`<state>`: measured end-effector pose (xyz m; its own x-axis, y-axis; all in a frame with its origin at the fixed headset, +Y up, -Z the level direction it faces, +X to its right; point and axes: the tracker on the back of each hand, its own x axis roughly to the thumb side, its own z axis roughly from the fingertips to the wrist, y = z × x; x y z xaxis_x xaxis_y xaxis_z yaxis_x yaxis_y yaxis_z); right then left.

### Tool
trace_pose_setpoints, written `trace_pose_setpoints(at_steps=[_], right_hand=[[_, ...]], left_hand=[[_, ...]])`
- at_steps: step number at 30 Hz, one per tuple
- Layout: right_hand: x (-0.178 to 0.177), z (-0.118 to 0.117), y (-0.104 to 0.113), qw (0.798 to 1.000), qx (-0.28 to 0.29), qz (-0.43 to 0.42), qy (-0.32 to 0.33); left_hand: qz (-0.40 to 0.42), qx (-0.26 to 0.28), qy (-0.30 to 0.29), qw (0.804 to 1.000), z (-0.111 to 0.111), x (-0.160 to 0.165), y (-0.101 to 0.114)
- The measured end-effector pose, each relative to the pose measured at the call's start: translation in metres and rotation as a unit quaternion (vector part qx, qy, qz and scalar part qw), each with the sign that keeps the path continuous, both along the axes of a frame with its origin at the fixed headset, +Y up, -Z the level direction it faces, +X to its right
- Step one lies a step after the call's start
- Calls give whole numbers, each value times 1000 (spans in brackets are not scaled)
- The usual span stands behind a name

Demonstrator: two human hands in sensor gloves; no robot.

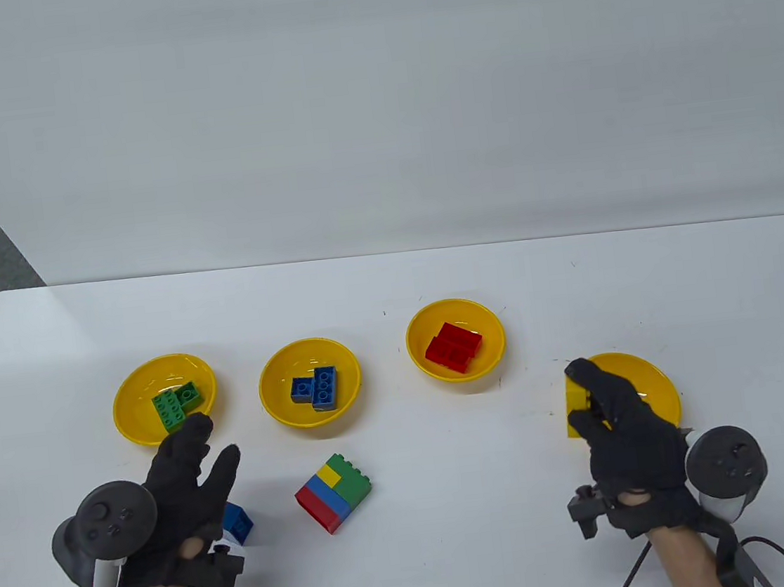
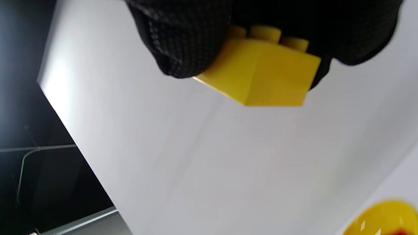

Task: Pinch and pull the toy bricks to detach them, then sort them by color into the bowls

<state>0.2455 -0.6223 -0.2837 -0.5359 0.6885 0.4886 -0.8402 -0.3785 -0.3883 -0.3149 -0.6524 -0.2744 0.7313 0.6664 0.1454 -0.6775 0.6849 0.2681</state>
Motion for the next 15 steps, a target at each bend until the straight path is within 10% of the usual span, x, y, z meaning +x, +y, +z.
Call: trace_pose_setpoints(at_steps=[6, 15], right_hand=[[34, -38, -12, 962, -83, 205, -158], [50, -49, -77, 915, -188, 298, -196]], left_hand=[[-10, 0, -16, 1000, 0, 3, 0], [-13, -6, -22, 1000, -1, 4, -3]])
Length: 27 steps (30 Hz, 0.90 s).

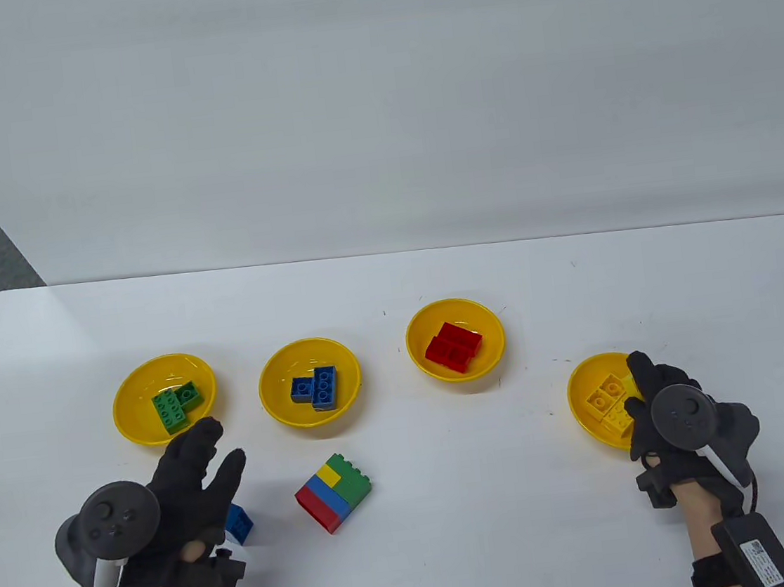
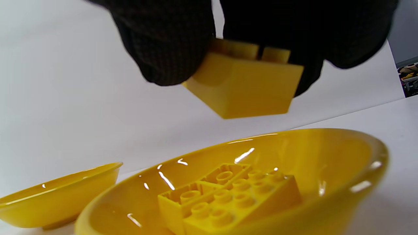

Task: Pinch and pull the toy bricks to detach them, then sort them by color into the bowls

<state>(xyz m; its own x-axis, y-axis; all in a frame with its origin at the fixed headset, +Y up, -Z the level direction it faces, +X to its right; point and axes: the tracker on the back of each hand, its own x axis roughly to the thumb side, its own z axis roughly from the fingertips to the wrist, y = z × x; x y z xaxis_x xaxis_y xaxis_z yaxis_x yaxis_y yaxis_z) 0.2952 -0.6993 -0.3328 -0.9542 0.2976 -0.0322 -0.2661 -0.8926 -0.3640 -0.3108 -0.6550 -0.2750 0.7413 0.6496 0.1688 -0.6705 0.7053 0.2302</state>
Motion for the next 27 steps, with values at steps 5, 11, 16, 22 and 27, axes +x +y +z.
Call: trace_pose_setpoints(at_steps=[5, 11, 16, 22, 27], right_hand=[[-2, 0, -3, 1000, 2, -13, 2], [-7, 2, 2, 1000, 14, -12, 9], [-12, 5, 7, 999, 28, -20, 24], [-24, 12, 17, 997, 50, -26, 52], [-36, 16, 23, 995, 64, -21, 75]], left_hand=[[3, 0, -2, 1000, 0, 0, -1], [0, -5, 0, 1000, 0, -2, -1], [-6, -8, 4, 1000, 0, -4, 0], [-20, -9, 28, 999, 2, -22, 5], [-40, -60, 41, 997, -3, -27, -1]])
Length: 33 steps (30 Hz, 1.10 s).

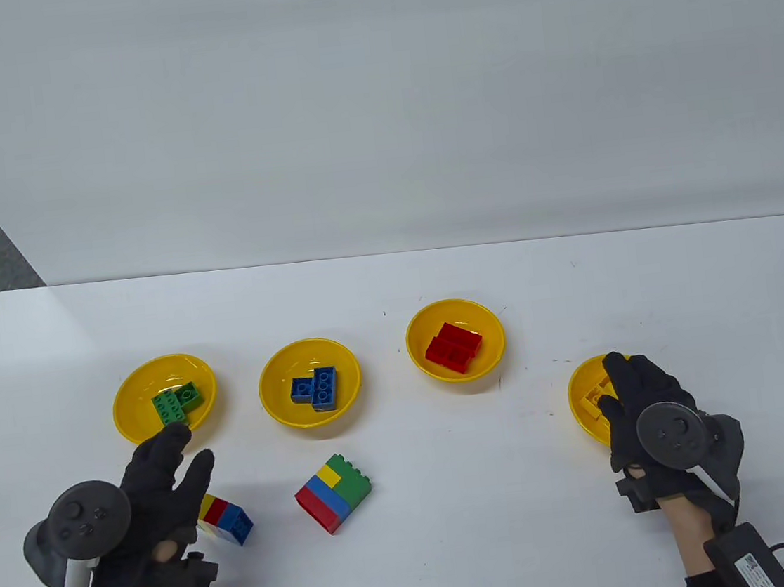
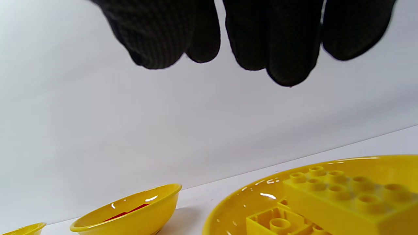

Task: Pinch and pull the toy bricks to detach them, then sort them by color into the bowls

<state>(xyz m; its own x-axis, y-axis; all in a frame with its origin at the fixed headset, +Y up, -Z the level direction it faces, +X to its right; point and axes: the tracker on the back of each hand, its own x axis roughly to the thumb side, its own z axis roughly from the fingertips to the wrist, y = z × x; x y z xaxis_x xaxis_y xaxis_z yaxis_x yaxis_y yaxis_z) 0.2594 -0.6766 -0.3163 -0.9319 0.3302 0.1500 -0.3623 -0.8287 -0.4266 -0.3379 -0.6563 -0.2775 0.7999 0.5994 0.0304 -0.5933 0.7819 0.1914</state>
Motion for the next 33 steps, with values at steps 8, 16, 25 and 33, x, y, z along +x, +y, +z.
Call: trace_pose_setpoints(at_steps=[8, 16, 25, 33], right_hand=[[-11, 2, -1, 1000, 0, 6, 17], [-11, 3, -2, 1000, -2, 2, 17], [-13, 3, -3, 1000, -4, 4, 19], [-19, 9, 4, 999, 15, 1, 33]], left_hand=[[-229, -184, 141, 946, -10, 42, -29], [-242, -309, 180, 902, -26, 47, -57], [-164, -341, 94, 921, -22, 35, -54], [24, -3, -47, 999, -2, 52, -8]])
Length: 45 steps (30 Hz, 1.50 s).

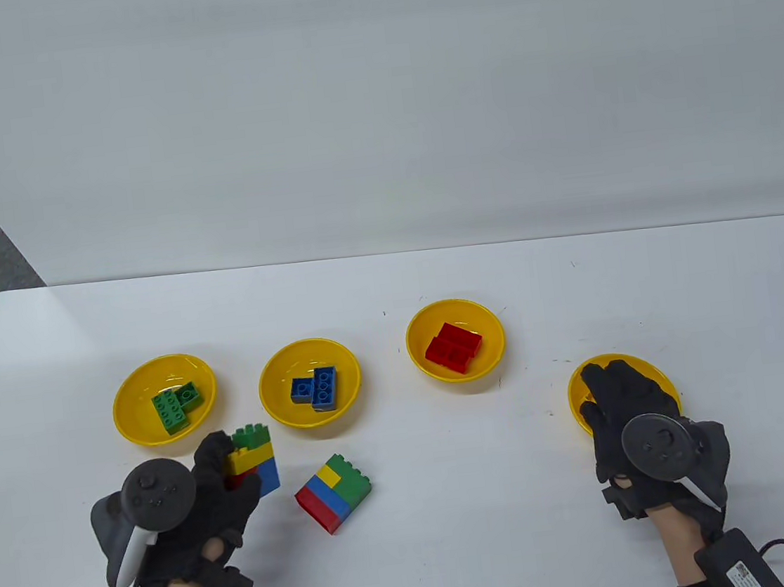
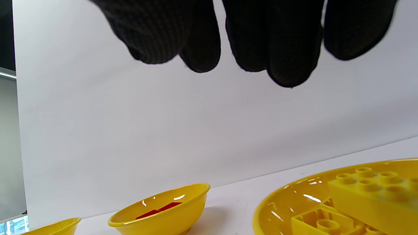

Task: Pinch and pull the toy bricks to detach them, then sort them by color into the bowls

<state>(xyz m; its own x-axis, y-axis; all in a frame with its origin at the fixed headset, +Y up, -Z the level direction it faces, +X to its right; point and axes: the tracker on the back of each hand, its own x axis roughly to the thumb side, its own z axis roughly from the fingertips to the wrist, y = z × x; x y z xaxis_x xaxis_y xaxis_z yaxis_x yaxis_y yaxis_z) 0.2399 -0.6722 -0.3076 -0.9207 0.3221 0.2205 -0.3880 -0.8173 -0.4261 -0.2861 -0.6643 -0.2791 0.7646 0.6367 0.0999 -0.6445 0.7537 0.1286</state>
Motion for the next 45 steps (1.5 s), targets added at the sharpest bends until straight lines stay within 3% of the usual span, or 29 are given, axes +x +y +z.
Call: trace_pose_setpoints(at_steps=[1, 5, 10, 13, 15, 19, 23, 30, 33, 35, 37, 41, 43, 45], right_hand=[[-3, 2, 2, 1000, 6, -1, 6], [-20, 11, 11, 999, 28, -12, 44], [-52, 26, 20, 990, 36, -61, 121], [-71, 32, 18, 975, 7, -125, 181], [-84, 33, 12, 954, -38, -186, 233], [-113, 34, -7, 886, -158, -297, 320], [-132, 36, -23, 834, -229, -362, 347], [-147, 39, -36, 798, -254, -426, 342], [-146, 39, -38, 799, -245, -452, 313], [-144, 39, -36, 811, -236, -433, 315], [-141, 40, -30, 841, -207, -401, 300], [-138, 43, -21, 890, -157, -323, 281], [-138, 44, -16, 911, -134, -276, 274], [-140, 46, -12, 925, -109, -238, 274]], left_hand=[[37, 42, -33, 998, 3, 7, 2], [142, 83, -138, 977, 10, 32, 1], [167, 97, -198, 961, 18, 61, -5], [174, 92, -224, 955, 21, 75, -10], [187, 78, -243, 949, 22, 83, -14], [176, 70, -270, 944, 25, 99, -21], [166, 66, -289, 941, 28, 112, -26], [168, 67, -314, 932, 33, 128, -32], [159, 65, -306, 936, 33, 131, -34], [140, 70, -294, 943, 33, 131, -32], [97, 108, -256, 956, 36, 125, -26], [73, 162, -230, 957, 36, 115, -8], [54, 162, -250, 953, 29, 118, 5], [16, 121, -284, 951, 17, 128, 18]])
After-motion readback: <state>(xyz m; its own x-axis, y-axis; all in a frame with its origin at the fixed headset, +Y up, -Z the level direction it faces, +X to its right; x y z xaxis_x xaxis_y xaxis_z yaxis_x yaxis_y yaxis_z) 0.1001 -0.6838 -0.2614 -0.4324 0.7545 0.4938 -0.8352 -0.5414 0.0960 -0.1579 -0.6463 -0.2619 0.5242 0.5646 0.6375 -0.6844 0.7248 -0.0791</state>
